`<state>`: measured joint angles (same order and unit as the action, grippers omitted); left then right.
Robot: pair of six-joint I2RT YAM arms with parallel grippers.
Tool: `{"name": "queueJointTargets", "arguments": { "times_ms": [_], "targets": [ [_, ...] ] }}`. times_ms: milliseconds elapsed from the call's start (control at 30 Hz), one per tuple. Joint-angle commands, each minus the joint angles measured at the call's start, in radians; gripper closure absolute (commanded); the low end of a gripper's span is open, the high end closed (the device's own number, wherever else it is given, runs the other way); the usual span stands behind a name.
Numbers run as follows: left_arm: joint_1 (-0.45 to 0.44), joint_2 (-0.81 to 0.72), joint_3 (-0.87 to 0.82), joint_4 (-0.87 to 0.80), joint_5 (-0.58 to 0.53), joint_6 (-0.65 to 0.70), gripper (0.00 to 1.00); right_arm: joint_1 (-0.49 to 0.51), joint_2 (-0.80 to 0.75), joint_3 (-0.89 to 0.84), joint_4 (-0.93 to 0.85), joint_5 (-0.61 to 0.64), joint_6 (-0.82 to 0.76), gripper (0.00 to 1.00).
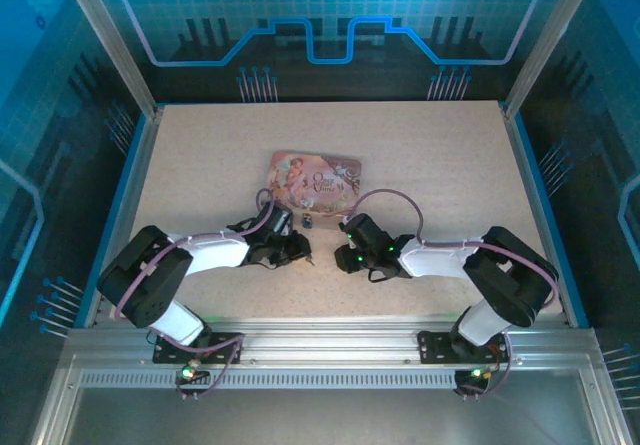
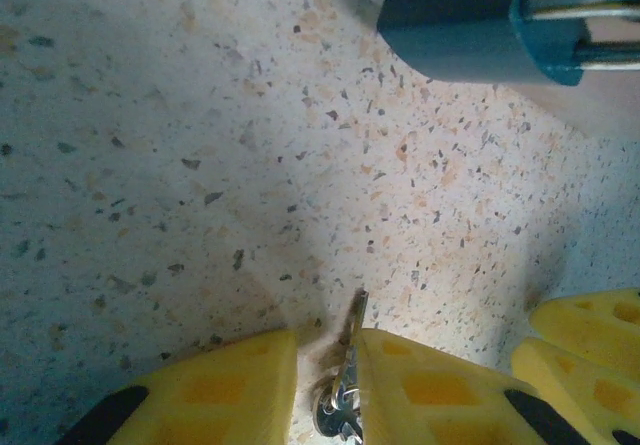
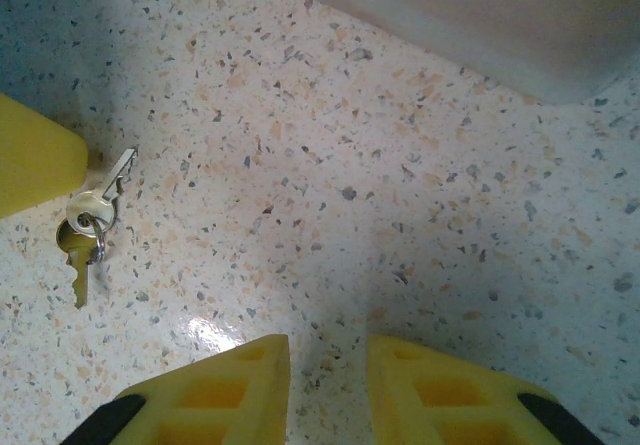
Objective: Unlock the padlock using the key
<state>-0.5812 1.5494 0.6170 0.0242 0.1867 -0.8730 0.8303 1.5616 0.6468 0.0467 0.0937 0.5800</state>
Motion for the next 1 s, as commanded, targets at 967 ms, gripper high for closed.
{"name": "queueJointTargets", "arguments": {
  "times_ms": [967],
  "targets": [
    [-0.071,0.06,0.047,-0.007,0.029,0.0,0.76,0.005,-0.031,-0.008,-0.001,0.013,0.007,0.74]
  ]
}}
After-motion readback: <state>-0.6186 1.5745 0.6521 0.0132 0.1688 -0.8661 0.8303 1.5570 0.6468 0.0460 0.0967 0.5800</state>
